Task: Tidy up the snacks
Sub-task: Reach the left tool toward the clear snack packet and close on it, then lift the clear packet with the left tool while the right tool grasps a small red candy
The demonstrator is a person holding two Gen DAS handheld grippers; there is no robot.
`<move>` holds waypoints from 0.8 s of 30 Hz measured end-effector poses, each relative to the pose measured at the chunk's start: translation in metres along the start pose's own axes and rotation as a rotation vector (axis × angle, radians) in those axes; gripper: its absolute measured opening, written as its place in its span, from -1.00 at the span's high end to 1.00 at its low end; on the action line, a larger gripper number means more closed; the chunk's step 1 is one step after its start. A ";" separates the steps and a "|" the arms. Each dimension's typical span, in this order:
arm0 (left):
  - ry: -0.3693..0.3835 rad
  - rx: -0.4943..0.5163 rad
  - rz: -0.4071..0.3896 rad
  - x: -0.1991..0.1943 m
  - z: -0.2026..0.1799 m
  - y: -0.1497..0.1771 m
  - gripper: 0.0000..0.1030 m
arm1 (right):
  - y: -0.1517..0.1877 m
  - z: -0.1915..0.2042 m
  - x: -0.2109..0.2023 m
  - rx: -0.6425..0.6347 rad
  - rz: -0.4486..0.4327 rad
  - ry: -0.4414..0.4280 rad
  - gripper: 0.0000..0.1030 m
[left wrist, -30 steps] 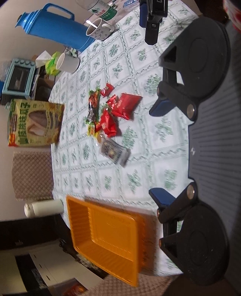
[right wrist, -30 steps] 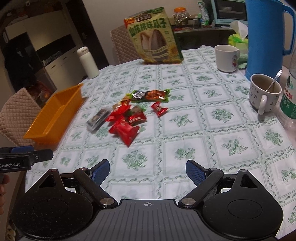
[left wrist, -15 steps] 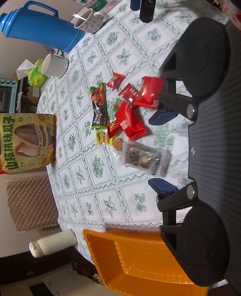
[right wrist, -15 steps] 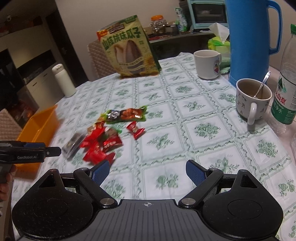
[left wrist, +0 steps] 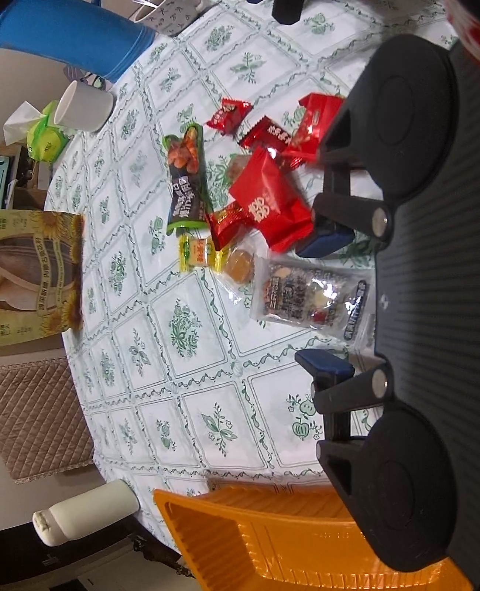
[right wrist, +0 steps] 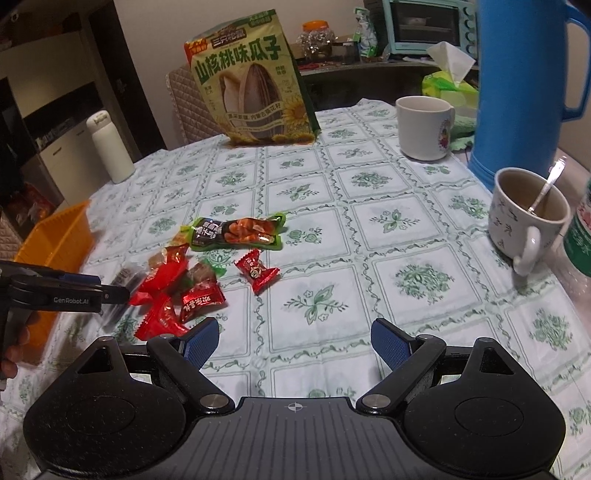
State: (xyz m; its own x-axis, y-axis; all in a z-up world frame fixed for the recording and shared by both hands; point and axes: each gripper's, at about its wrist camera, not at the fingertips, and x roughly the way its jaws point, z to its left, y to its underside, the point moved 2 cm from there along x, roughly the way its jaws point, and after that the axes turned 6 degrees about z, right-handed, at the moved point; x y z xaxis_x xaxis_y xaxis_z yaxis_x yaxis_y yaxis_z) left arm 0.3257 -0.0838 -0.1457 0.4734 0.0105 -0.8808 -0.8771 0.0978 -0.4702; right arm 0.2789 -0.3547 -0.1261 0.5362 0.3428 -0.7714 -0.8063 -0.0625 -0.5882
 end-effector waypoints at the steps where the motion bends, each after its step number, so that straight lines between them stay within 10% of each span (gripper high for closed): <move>1: 0.003 -0.001 0.002 0.002 0.001 0.000 0.02 | -0.002 0.001 0.003 -0.007 0.003 0.001 -0.72; 24: 0.026 -0.096 -0.017 -0.007 0.017 -0.002 0.34 | -0.043 0.026 0.066 -0.206 0.013 -0.031 0.05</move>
State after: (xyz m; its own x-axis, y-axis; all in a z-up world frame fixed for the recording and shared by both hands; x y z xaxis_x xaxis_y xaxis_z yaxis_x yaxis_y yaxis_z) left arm 0.3253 -0.0671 -0.1377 0.4870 -0.0162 -0.8732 -0.8733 0.0019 -0.4871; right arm 0.3427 -0.3048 -0.1453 0.5156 0.3690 -0.7733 -0.7432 -0.2566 -0.6179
